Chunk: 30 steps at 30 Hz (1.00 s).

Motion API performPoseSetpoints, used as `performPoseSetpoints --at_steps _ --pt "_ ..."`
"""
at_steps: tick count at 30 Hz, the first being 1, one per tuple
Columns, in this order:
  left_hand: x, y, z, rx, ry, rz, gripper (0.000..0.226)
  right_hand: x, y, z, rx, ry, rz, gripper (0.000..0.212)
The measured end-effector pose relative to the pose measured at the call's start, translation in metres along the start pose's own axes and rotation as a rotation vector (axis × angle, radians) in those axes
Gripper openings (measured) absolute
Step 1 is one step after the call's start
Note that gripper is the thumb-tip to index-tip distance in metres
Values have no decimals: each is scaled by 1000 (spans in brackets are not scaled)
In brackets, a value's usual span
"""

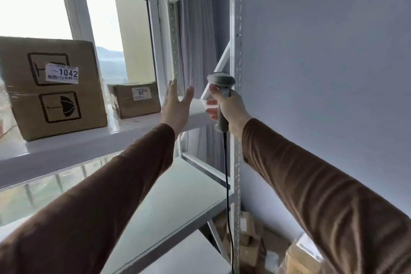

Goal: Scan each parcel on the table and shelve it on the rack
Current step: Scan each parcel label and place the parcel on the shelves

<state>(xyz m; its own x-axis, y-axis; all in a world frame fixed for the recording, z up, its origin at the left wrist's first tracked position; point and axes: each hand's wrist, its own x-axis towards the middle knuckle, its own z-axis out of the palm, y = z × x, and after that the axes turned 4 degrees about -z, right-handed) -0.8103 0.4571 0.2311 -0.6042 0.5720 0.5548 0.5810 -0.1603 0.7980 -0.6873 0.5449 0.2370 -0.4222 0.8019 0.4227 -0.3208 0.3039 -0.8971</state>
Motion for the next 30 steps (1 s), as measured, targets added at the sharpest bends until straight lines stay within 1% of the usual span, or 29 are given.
performPoseSetpoints --at_steps 1,3,4,6,9,11,14,17,19,21,24,26,27,30 --pt "-8 1 12 -53 -41 -19 72 -11 0 -14 -28 12 2 33" --pt "-29 2 41 -134 -141 -65 73 -34 3 -50 -90 59 29 39" --pt "-39 0 54 -151 -184 -85 73 -45 6 -67 -120 85 51 41" --pt "-62 -3 87 -177 -276 -125 73 -71 16 -106 -170 167 107 41" --pt "-99 -9 138 -218 -400 -188 72 -108 35 -168 -204 292 238 35" --pt "-124 -17 172 -245 -481 -248 71 -133 50 -207 -219 344 350 38" --pt "-161 -33 221 -232 -592 -319 70 -170 73 -261 -252 423 487 40" --pt "-195 -52 264 -196 -689 -370 69 -206 98 -302 -273 492 563 32" --pt "-215 -66 287 -163 -756 -409 70 -227 118 -322 -280 528 608 28" --pt "-233 -82 307 -147 -801 -474 70 -244 142 -336 -250 580 641 32" --pt "-251 -110 331 -92 -839 -598 62 -259 181 -351 -232 617 662 32" --pt "-258 -128 340 -30 -843 -619 59 -264 208 -357 -194 656 665 26" --pt "-261 -135 342 -21 -877 -617 59 -265 221 -359 -168 680 671 25" --pt "-270 -166 352 -3 -869 -644 56 -267 260 -360 -104 734 712 33"
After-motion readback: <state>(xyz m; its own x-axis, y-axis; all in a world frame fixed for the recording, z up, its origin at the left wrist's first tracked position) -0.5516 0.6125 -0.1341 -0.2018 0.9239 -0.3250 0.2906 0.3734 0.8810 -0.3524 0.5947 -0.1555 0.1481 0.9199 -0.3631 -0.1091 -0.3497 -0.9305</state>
